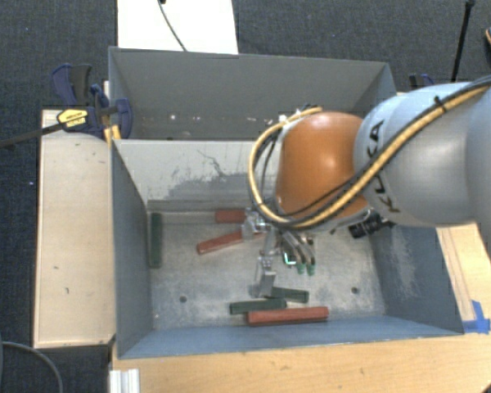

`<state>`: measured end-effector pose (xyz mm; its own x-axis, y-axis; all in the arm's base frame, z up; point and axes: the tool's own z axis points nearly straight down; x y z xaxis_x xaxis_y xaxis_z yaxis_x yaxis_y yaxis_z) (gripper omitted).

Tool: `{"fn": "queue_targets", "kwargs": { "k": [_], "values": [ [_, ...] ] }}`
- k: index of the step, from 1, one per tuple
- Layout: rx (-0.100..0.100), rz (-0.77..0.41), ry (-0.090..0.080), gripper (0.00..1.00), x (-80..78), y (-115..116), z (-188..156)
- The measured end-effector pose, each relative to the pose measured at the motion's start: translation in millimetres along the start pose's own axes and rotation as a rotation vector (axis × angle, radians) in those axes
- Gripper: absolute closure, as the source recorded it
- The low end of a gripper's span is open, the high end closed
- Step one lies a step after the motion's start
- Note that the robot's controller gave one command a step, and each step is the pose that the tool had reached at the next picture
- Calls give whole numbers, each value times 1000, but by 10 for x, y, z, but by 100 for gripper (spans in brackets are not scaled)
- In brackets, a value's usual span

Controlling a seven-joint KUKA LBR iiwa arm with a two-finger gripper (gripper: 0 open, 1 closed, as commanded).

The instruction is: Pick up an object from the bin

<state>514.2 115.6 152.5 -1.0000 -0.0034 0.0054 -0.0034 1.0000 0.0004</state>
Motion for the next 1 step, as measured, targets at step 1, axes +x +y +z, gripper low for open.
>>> {"fn": "queue_targets", "kwargs": {
  "k": [1],
  "values": [
    [2, -25, 1, 0, 171, -598, 846]
  ]
}}
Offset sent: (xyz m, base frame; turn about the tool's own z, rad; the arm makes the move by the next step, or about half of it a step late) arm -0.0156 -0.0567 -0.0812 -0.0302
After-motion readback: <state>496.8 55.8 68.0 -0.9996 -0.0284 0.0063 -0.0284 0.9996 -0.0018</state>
